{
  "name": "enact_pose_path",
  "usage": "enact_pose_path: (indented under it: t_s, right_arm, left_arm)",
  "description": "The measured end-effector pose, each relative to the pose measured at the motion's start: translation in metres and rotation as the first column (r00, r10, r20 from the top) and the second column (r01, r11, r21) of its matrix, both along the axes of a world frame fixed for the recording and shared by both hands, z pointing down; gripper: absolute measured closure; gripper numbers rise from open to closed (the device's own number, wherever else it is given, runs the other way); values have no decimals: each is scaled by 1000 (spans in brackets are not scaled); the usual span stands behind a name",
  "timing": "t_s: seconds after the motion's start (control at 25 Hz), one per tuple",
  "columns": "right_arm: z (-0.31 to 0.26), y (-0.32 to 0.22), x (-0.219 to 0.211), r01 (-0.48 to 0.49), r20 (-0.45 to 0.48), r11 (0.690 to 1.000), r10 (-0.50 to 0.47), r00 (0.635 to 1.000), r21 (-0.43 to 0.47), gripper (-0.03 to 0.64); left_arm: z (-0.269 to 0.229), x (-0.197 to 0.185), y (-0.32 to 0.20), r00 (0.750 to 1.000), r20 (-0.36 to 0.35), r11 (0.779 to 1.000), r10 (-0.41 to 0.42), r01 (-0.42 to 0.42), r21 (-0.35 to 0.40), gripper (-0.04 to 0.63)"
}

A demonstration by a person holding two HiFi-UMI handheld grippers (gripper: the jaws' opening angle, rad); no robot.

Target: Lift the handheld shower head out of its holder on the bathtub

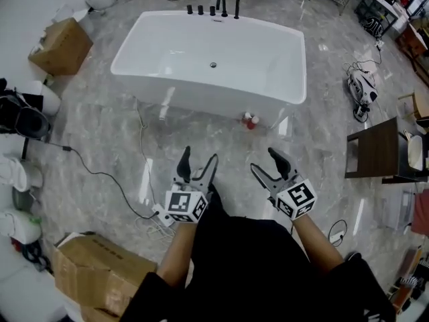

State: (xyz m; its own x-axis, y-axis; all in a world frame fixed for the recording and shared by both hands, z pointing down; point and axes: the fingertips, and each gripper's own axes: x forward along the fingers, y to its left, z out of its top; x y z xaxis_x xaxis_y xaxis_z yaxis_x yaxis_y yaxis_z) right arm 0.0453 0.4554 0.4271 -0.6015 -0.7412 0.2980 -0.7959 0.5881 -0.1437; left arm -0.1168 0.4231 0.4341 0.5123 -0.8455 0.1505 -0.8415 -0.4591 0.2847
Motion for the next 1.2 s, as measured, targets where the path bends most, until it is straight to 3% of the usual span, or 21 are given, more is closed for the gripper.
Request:
enact_pose_path:
  t_s: [0.2,0.52,0.72,1.0,1.2]
  right_arm:
    - [-2,-80,-45,-7,6,1000,7,1000,-8,365]
    - [4,-162,-95,-5,-20,999,5,1000,-38,365]
    - [14,-200,-112,-19,-53,997,15,998,-78,365]
    - [13,-238,-136,-45,-65,997,40,997,-64,365]
    - [3,-269,-114,-100,-66,994,97,993,-44,365]
  left_arm:
    - [-5,-29,-82,997,-62,998,47,-49,-36,273]
    - [1,-73,-169,992,-22,991,126,-127,-31,272]
    - [3,-105,-200,991,-44,991,127,-129,-38,270]
    - [5,-127,-228,983,-44,983,178,-180,-31,272]
    - [8,-132,-238,985,-33,985,168,-169,-42,272]
